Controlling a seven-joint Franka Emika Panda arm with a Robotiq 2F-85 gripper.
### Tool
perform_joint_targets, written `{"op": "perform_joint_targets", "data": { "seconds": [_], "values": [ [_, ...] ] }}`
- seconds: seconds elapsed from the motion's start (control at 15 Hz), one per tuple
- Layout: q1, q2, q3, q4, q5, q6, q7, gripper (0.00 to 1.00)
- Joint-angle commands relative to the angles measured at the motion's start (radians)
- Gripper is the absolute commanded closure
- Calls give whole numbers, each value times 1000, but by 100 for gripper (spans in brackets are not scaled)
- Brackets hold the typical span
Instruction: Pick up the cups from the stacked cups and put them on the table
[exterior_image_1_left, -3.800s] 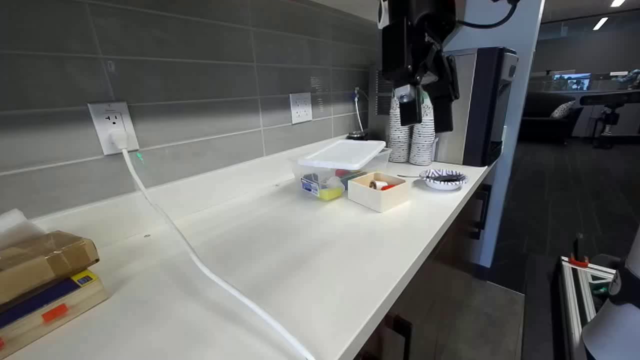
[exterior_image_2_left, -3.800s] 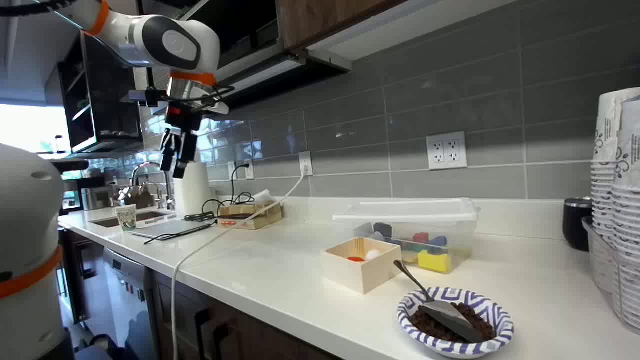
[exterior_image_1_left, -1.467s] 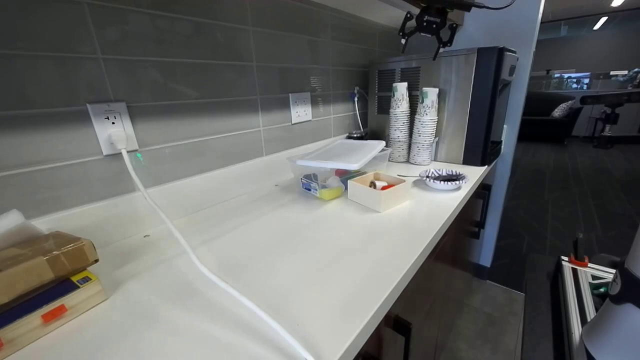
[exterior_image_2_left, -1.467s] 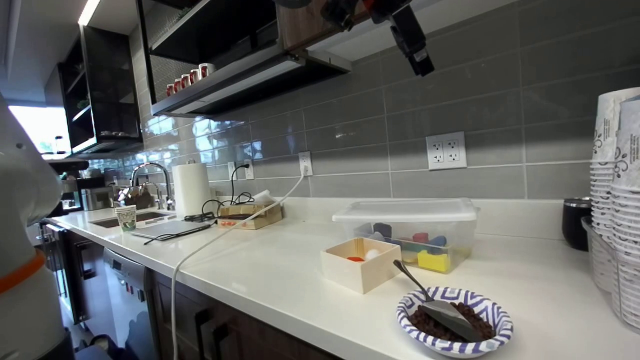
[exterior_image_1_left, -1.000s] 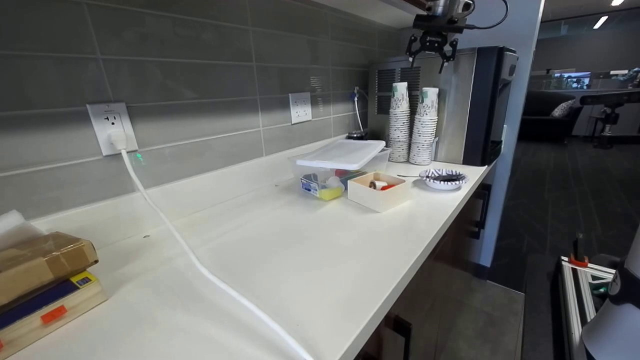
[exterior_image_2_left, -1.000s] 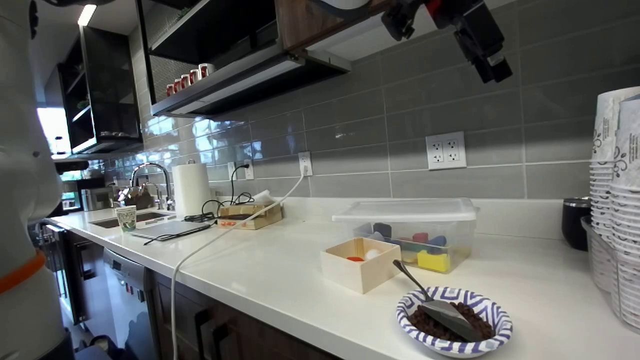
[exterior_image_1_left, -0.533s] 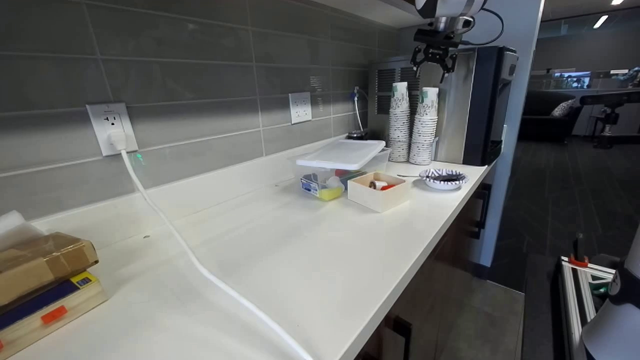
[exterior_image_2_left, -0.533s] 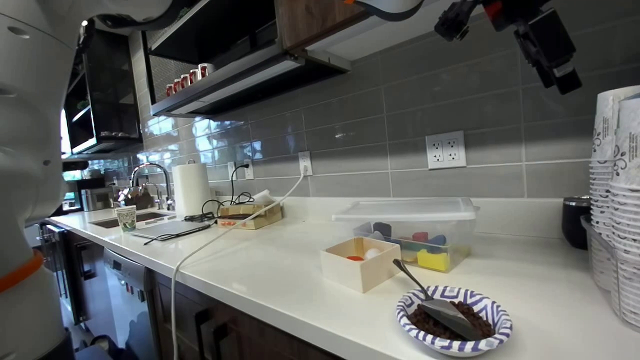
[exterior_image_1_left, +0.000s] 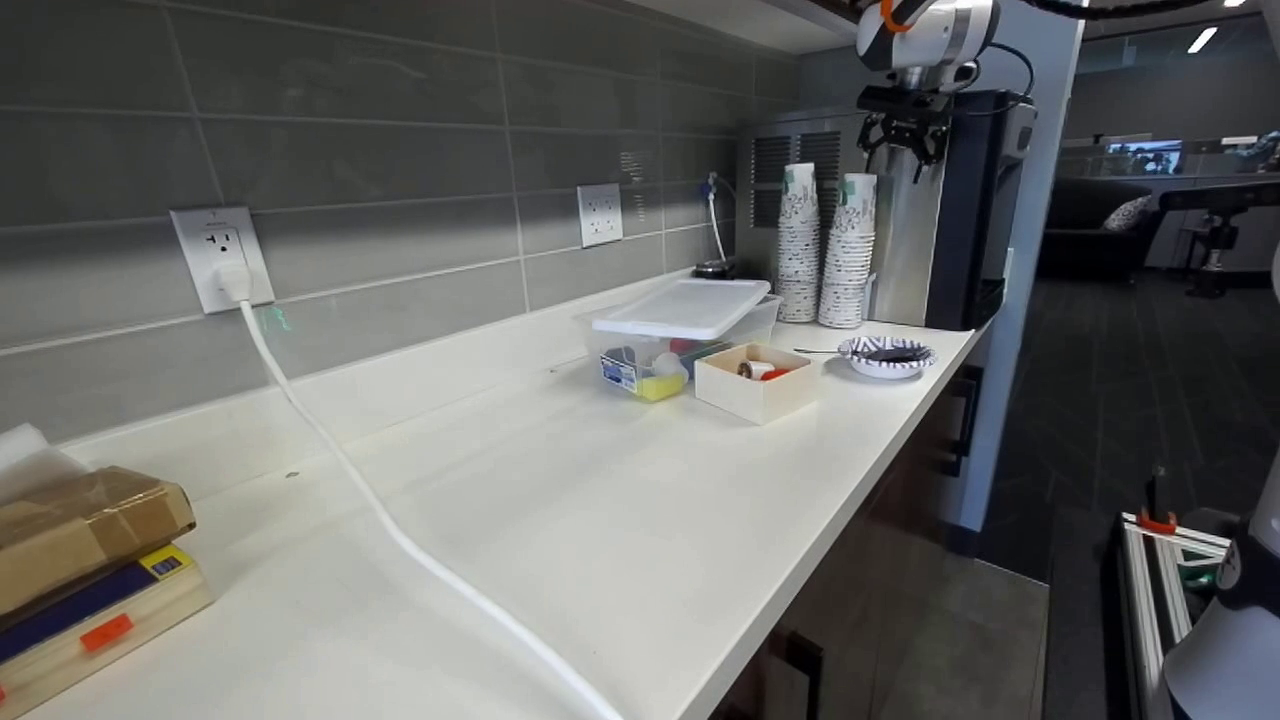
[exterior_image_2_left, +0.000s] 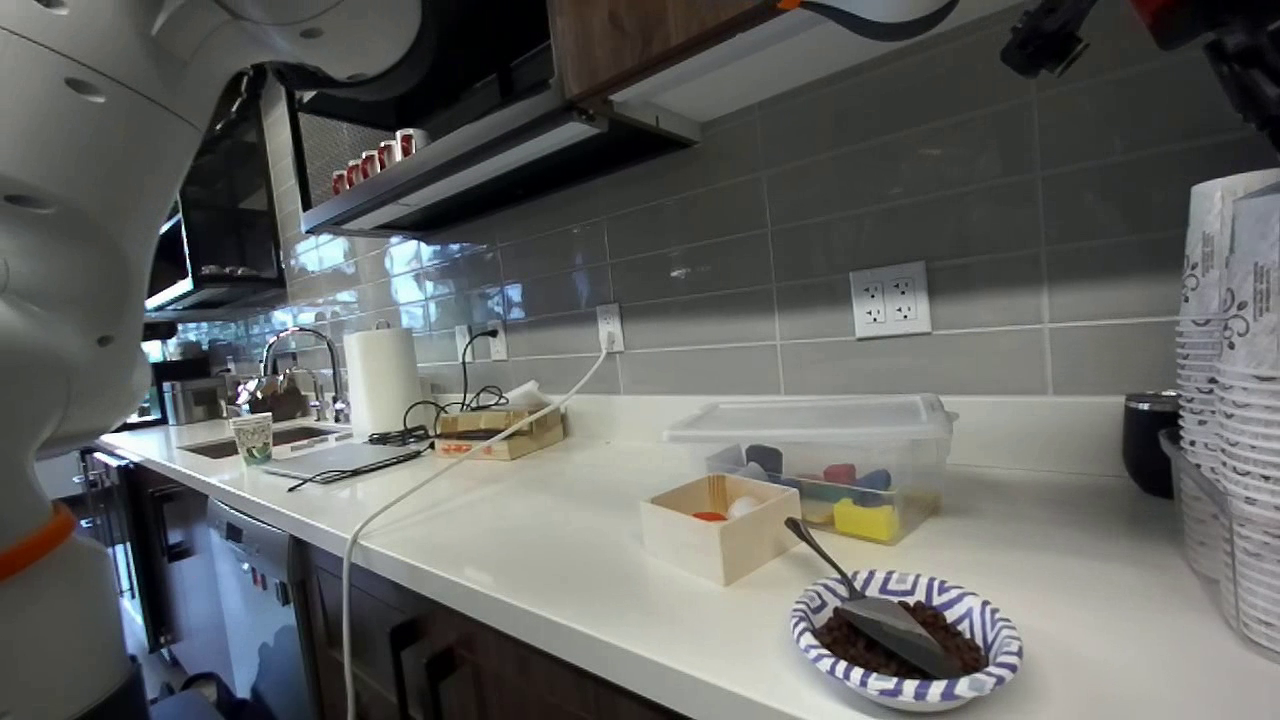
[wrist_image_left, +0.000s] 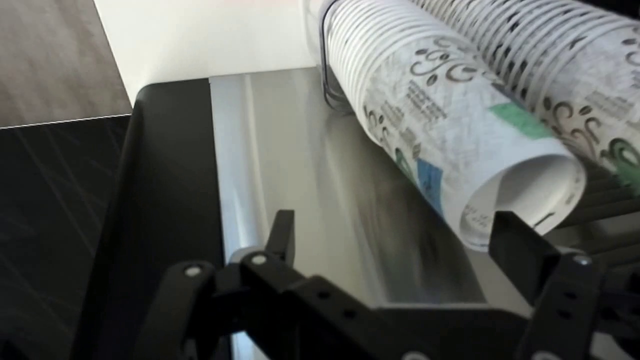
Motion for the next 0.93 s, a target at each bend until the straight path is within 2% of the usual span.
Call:
{"op": "perform_joint_targets", "data": {
  "seconds": [0.0, 0.47, 0.87],
  "values": [
    [-66, 96, 31, 112, 73, 24, -14, 0],
    [-162, 163, 152, 209, 219, 83, -88, 0],
    [-198, 190, 203, 261, 243, 61, -120, 0]
  ]
}}
